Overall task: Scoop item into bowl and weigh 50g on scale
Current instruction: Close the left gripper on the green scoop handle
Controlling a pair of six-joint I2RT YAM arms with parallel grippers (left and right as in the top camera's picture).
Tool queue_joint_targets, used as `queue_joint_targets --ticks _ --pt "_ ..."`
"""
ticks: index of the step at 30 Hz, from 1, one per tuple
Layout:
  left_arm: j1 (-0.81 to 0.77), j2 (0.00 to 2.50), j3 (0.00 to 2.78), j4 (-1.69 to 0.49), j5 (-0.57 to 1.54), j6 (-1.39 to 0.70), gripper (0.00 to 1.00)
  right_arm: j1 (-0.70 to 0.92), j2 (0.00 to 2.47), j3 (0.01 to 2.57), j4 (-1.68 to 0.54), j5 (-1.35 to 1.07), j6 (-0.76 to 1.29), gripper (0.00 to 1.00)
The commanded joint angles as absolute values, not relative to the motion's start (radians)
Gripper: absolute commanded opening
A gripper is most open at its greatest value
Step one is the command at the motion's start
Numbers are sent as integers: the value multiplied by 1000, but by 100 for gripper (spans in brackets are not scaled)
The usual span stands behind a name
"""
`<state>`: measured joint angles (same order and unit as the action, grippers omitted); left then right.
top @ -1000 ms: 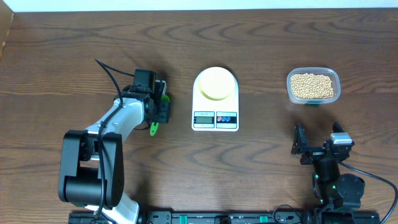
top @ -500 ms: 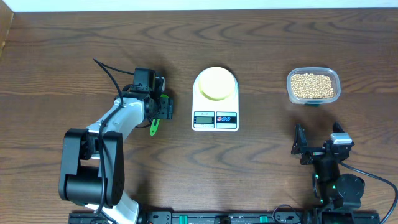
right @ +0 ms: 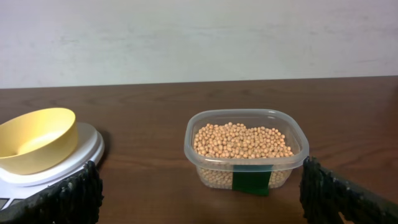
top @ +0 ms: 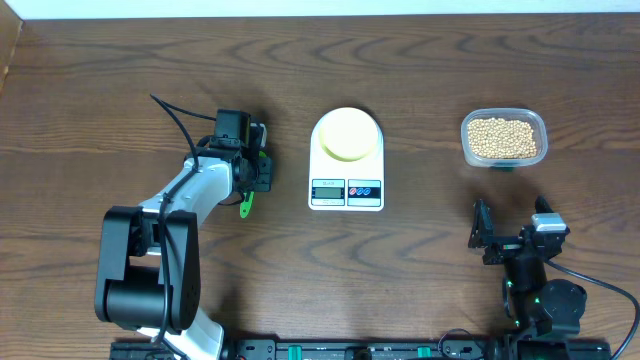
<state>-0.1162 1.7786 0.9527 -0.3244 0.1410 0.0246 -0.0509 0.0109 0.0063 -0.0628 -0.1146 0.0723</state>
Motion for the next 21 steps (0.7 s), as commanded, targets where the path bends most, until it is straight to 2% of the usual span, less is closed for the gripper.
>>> queue_joint_targets --ticks 1,11,15,21 --pt "-117 1798 960 -327 148 22 41 -52 6 6 -66 -111 81 99" --pt "-117 1798 960 -326 144 21 41 -52 6 6 -66 -111 81 99" --pt "-117 1798 960 -326 141 21 34 -52 6 6 -66 -111 81 99" --pt "-117 1798 960 -327 141 21 34 -52 6 6 -66 -111 81 99"
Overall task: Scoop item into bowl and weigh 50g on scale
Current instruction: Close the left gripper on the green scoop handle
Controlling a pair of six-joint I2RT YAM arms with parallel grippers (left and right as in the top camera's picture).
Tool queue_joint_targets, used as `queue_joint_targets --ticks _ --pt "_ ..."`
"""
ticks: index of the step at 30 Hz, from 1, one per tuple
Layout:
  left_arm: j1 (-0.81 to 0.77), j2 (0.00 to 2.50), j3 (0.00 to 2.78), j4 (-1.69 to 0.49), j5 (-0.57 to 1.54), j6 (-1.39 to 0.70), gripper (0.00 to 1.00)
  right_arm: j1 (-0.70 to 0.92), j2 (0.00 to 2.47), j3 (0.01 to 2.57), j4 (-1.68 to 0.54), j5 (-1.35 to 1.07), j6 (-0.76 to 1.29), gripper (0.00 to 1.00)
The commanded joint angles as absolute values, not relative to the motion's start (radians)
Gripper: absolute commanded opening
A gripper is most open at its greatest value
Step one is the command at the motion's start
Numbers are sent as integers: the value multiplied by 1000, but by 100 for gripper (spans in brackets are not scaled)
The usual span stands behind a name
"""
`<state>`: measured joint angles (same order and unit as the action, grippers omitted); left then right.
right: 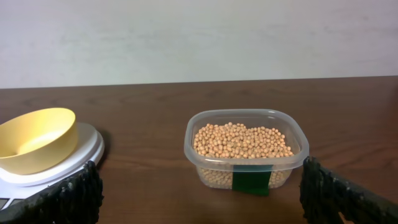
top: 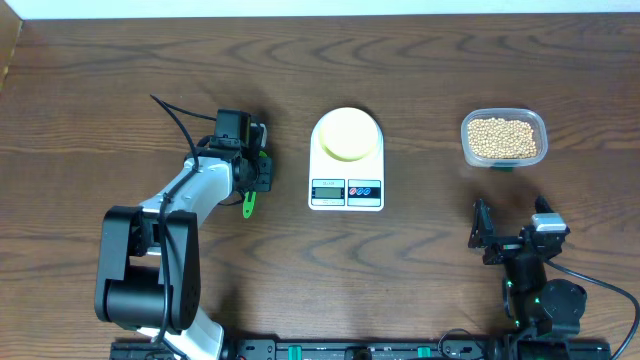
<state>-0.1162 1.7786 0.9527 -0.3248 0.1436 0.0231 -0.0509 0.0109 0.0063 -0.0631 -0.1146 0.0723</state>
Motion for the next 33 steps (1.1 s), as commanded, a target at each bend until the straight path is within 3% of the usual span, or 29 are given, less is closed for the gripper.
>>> queue_joint_targets --ticks 1,4,7,13,15,19,24,29,33 --pt "-117 1798 960 -327 141 21 34 -52 6 6 -66 -111 81 99" --pt "-117 1798 960 -328 141 22 35 -52 6 6 -66 -111 81 99" --pt "-117 1798 960 -328 141 22 47 -52 6 6 -66 -111 81 99" --pt "-117 1798 960 -328 141 22 52 -52 6 6 -66 -111 81 99" --pt "-117 1798 960 -327 141 22 40 -52 6 6 -66 -111 81 99" --pt "-117 1798 960 -326 141 22 32 -52 6 6 -66 -111 81 99" --pt "-117 1798 960 -326 141 22 24 -52 6 6 -66 -111 81 99" --pt "-117 1798 960 -326 141 21 22 -52 6 6 -66 -111 81 99" --pt "-117 1798 960 -323 141 20 14 -52 6 6 -66 -111 81 99"
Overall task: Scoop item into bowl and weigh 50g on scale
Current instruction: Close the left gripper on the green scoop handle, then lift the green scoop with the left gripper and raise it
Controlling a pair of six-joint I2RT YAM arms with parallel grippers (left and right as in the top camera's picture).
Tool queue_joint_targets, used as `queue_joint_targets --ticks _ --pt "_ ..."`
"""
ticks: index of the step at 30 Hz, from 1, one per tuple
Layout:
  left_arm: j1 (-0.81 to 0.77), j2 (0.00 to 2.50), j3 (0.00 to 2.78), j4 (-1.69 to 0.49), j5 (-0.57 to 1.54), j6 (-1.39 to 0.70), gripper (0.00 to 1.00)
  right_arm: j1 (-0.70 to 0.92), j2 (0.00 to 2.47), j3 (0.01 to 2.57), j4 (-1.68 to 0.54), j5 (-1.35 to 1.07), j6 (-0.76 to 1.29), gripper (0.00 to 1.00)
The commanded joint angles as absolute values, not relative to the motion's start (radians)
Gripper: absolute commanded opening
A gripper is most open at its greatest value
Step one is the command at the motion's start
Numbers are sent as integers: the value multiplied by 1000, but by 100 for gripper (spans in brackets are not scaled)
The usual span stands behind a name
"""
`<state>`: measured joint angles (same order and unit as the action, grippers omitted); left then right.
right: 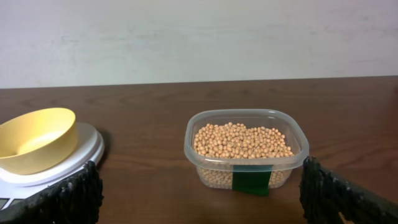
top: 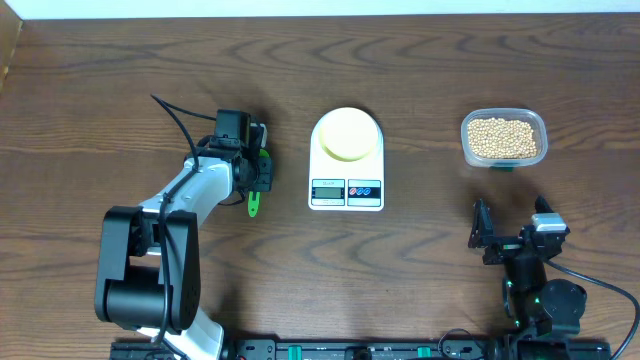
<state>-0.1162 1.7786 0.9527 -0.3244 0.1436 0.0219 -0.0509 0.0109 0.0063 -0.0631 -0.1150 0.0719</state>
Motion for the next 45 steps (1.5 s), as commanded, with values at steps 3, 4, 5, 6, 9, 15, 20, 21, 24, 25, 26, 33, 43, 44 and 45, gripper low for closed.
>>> queue_joint_targets --ticks 3,4,5,6,9,15,20,21,24,25,26,33,43,44,45 --pt "-117 1798 960 -322 104 -27 11 -52 6 6 -66 -111 81 99" --pt "-117 1798 960 -322 80 -54 11 -52 6 6 -66 -111 81 99" --pt "-117 1798 960 -322 57 -78 11 -52 6 6 -66 -111 81 99" --pt "-117 1798 960 -322 44 -93 11 -52 6 6 -66 -111 81 99" --pt "-117 1798 960 -318 40 -96 26 -52 6 6 -66 -111 81 99" --pt "-117 1798 960 -318 40 -96 34 -52 6 6 -66 -111 81 99" --pt "-117 1798 960 -318 40 -96 43 -52 6 6 -66 -111 81 99" --pt "-117 1798 960 -318 40 -96 45 -52 6 6 -66 -111 81 99" --pt "-117 1798 960 -318 40 -96 52 -52 6 6 -66 -111 81 99" --pt "-117 1798 960 -318 40 -96 55 -52 6 6 -66 -111 81 99" --pt "-117 1798 960 -318 40 -96 57 -52 6 6 -66 -111 81 99" --pt "-117 1798 960 -318 40 -96 67 -52 6 6 -66 -111 81 99" --pt "-117 1798 960 -318 40 -96 47 -52 6 6 -66 -111 81 99" --pt "-117 1798 960 -318 40 -96 41 -52 6 6 -66 -111 81 99" --pt "-117 1798 960 -318 40 -96 38 -52 6 6 -66 -111 81 99"
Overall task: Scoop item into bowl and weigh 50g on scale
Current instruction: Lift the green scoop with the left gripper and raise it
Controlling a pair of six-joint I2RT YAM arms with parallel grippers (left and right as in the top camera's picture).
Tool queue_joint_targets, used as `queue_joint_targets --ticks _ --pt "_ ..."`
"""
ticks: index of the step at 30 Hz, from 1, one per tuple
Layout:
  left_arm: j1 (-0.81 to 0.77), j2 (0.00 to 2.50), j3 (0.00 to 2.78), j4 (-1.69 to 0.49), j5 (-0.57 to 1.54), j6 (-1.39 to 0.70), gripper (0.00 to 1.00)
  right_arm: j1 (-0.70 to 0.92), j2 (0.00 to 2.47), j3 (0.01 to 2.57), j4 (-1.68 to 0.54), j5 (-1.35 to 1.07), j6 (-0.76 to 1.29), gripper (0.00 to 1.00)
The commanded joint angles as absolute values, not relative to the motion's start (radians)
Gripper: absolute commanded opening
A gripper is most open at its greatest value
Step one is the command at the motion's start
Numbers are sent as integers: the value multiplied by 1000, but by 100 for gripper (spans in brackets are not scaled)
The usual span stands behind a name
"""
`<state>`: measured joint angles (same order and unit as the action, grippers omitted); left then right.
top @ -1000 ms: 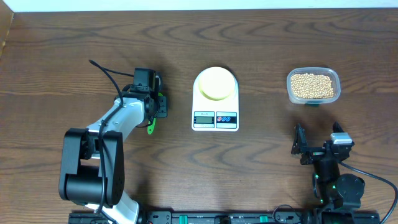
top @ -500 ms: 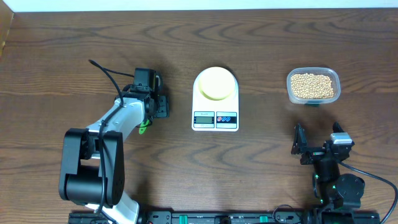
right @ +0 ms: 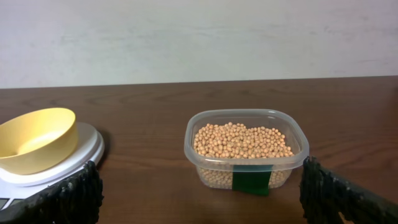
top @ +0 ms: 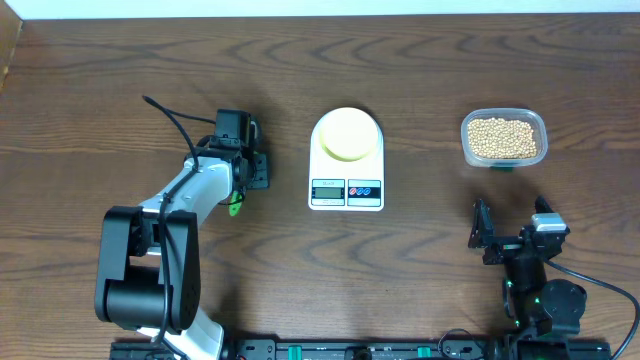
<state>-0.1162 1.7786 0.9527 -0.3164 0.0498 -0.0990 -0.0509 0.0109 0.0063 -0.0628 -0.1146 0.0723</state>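
A white scale (top: 347, 188) sits mid-table with a yellow bowl (top: 347, 133) on its platform; the bowl (right: 34, 138) looks empty in the right wrist view. At the right rear stands a clear tub of beans (top: 503, 138), marked with green tape (right: 251, 182). My left gripper (top: 248, 178) is left of the scale, shut on a green scoop (top: 235, 206) whose end pokes out below it. My right gripper (top: 510, 238) rests near the front edge, open, its fingers (right: 74, 196) spread wide with nothing between them, facing the tub (right: 245, 146).
The scale's display and buttons (top: 346, 190) face the front edge. A black cable (top: 175, 115) loops off the left arm. Bare wooden table (top: 420, 260) lies between the scale and the right gripper.
The left gripper has turned a little, and the green scoop end has swung from the lower right of the gripper to its lower left. The right arm has not moved.
The left gripper stayed left of the scale throughout, holding the green scoop. The scoop's visible end shifted slightly right, then now left, as the wrist turned. Bowl, scale, tub and right gripper kept their places.
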Motion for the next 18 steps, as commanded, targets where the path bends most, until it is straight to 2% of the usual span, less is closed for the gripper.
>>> queue_joint_targets --ticks 1,6,8,9,18 --pt "-117 1798 960 -318 40 -96 35 -52 6 6 -66 -111 81 99" --pt "-117 1798 960 -319 40 -96 28 -52 6 6 -66 -111 81 99" --pt "-117 1797 960 -318 40 -96 15 -52 6 6 -66 -111 81 99" --pt "-117 1794 960 -318 40 -100 12 -52 6 6 -66 -111 81 99" --pt "-116 1666 960 -296 40 -280 12 -52 6 6 -66 -111 81 99"
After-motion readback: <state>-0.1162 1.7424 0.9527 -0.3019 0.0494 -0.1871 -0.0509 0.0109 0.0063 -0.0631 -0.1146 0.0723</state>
